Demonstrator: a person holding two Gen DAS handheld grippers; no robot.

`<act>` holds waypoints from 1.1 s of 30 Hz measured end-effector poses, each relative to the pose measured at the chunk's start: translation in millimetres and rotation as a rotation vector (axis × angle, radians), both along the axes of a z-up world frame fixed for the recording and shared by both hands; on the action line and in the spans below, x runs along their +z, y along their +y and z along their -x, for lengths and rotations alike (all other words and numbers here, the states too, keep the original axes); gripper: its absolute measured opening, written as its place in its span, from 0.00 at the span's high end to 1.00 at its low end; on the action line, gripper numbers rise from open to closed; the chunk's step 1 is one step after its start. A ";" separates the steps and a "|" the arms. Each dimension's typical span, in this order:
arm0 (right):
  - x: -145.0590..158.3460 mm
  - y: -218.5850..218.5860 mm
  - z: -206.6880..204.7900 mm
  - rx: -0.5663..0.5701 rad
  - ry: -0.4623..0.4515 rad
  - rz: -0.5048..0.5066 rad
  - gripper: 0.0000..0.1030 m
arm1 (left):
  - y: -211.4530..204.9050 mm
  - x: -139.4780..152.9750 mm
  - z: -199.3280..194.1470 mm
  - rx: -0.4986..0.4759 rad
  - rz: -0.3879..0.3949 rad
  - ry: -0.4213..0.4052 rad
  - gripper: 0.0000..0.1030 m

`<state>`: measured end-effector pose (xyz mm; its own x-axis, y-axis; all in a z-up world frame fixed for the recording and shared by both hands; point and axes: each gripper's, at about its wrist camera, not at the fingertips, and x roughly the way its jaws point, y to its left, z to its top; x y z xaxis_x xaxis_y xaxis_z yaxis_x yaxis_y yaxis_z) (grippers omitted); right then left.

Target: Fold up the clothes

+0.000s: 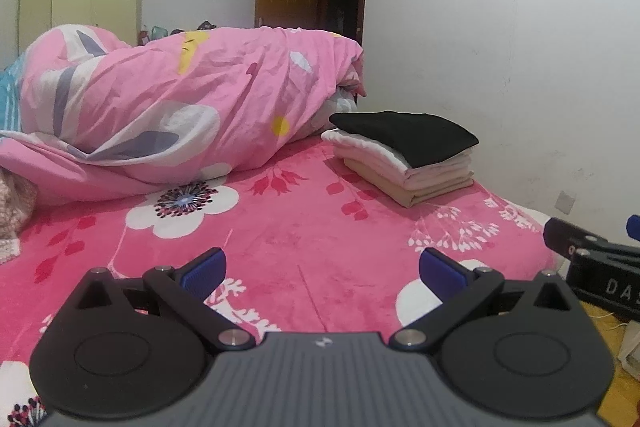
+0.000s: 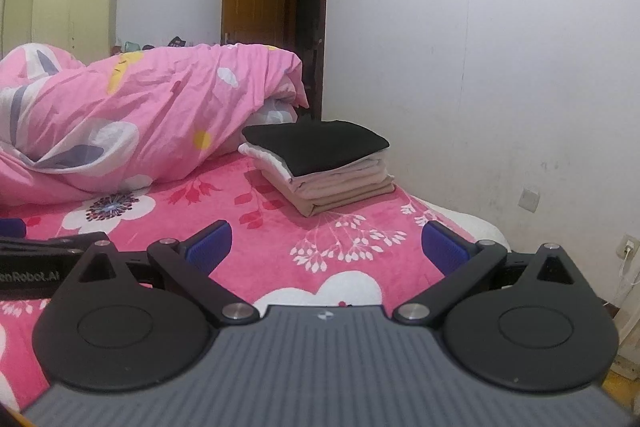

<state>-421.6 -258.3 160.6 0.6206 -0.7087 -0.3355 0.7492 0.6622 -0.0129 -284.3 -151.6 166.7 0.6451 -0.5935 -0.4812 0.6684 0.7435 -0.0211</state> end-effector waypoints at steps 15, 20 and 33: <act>-0.1 2.1 -9.9 0.034 0.011 -0.009 0.01 | 2.9 -3.0 -2.0 0.016 0.004 0.021 0.00; -1.0 0.7 -3.9 0.008 0.011 -0.008 0.01 | 1.9 -4.1 0.4 0.006 0.005 0.020 0.00; -3.1 -10.4 16.6 -0.064 0.005 -0.016 0.01 | -13.1 -7.8 18.3 -0.059 -0.010 0.012 0.00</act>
